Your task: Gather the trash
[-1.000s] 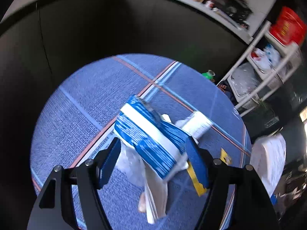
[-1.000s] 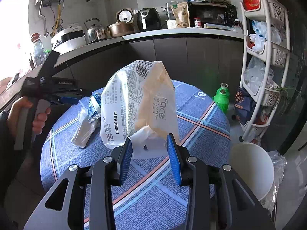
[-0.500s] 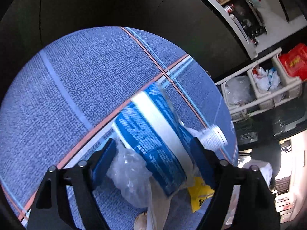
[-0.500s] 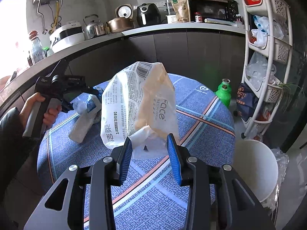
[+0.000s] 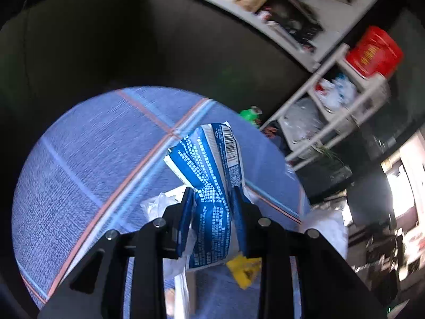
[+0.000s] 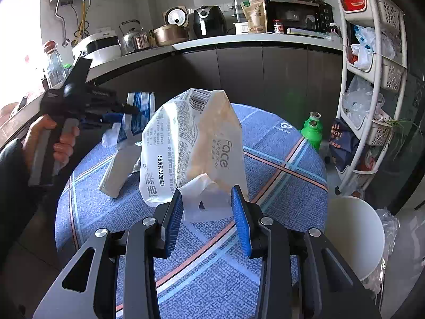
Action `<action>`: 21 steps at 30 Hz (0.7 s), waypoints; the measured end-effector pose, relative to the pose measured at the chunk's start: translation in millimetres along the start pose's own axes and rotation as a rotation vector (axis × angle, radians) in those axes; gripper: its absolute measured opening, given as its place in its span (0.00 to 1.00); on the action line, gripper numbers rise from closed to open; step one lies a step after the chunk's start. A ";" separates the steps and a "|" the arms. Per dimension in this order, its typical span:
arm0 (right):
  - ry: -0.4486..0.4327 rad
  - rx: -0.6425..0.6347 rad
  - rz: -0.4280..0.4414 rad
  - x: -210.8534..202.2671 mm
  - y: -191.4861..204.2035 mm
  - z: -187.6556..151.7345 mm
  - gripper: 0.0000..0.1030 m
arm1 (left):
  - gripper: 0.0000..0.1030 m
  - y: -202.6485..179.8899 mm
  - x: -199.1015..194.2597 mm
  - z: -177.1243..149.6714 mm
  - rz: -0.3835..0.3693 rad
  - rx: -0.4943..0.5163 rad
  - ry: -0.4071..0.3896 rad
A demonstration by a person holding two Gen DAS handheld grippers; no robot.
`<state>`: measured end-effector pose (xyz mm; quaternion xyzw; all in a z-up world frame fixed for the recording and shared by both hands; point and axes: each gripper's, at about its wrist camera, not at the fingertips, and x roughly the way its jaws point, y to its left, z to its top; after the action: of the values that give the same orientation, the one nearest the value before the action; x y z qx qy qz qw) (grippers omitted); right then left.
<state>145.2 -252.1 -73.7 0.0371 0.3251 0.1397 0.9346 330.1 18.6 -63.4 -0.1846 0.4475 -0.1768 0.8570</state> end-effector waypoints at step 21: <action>-0.057 0.065 -0.003 -37.8 -22.3 -6.8 0.34 | 0.77 -83.5 -20.6 -97.6 0.147 0.371 0.137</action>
<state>118.0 -284.4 -60.0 0.0707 0.3026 0.1264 0.9421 226.3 -59.8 -61.2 0.0219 0.4768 -0.2052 0.8544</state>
